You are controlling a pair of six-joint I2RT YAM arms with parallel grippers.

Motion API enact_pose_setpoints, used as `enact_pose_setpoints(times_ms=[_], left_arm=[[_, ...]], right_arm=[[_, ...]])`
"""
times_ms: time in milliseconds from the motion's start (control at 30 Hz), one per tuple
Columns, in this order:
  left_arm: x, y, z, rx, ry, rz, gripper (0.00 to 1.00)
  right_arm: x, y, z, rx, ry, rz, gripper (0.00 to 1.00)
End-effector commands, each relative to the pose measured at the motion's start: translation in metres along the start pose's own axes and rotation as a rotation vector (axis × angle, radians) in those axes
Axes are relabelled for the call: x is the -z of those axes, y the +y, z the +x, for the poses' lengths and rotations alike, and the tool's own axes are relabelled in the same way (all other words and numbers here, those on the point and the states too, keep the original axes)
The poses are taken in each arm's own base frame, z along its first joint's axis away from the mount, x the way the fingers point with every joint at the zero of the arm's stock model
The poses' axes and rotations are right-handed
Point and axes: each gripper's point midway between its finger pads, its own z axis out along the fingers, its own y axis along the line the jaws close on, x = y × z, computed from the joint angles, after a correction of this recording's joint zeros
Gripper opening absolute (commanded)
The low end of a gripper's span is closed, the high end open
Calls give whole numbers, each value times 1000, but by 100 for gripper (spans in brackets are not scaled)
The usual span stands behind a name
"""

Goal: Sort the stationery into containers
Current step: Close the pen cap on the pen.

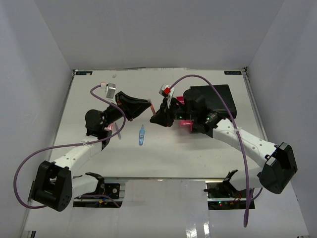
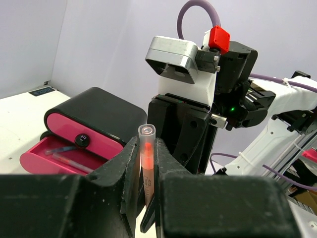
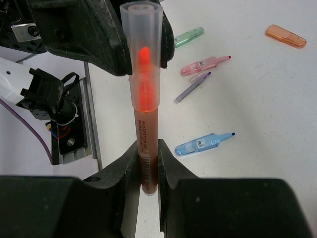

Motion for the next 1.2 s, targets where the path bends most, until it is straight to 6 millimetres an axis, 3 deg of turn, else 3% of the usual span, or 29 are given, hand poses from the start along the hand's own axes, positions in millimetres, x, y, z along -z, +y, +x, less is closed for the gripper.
enact_pose_setpoints(times_ms=[0, 600, 1167], left_arm=[[19, 2, 75, 194, 252, 19, 0], [18, 1, 97, 255, 301, 23, 0], [26, 8, 117, 294, 436, -10, 0]], right_arm=[[34, 17, -153, 272, -430, 12, 8], [47, 13, -191, 315, -517, 11, 8], [62, 8, -206, 342, -552, 23, 8]])
